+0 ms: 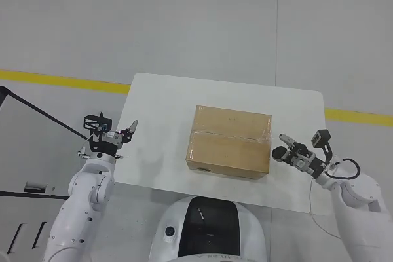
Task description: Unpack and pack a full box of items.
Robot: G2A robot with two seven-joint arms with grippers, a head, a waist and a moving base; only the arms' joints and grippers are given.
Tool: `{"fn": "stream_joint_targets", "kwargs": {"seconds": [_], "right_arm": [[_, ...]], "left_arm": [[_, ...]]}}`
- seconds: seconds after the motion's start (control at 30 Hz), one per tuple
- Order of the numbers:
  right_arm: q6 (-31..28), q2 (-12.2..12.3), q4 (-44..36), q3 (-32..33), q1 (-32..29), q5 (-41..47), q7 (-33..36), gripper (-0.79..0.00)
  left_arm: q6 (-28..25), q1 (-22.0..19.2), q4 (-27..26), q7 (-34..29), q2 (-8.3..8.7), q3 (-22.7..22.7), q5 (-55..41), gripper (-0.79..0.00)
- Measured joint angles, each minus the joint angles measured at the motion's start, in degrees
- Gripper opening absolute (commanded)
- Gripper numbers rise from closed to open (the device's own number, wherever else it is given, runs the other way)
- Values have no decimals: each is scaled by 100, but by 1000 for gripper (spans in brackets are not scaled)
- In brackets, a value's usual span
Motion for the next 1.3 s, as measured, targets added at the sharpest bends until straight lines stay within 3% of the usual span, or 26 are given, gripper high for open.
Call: {"fn": "stream_joint_targets", "kwargs": {"seconds": [0.3, 0.47, 0.53, 0.63, 0.73, 0.83, 1.13, 1.23, 1.3], "right_arm": [[39, 54, 215, 3, 149, -140, -5, -459], [122, 53, 306, -146, 249, -177, -166, -422], [180, 49, 355, -213, 296, -181, -244, -437], [216, 48, 458, -280, 370, -177, -331, -539], [202, 49, 537, -335, 434, -144, -334, -551], [190, 50, 572, -396, 481, -122, -336, -613], [181, 55, 668, -561, 569, -177, -469, -576], [209, 59, 695, -621, 606, -204, -457, -662], [213, 64, 704, -645, 621, -239, -460, -785]], "left_arm": [[0, 0, 0, 0, 0, 0, 0, 0], [0, 0, 0, 0, 0, 0, 0, 0], [0, 0, 0, 0, 0, 0, 0, 0], [0, 0, 0, 0, 0, 0, 0, 0], [0, 0, 0, 0, 0, 0, 0, 0], [0, 0, 0, 0, 0, 0, 0, 0], [0, 0, 0, 0, 0, 0, 0, 0], [0, 0, 0, 0, 0, 0, 0, 0], [0, 0, 0, 0, 0, 0, 0, 0]]}}
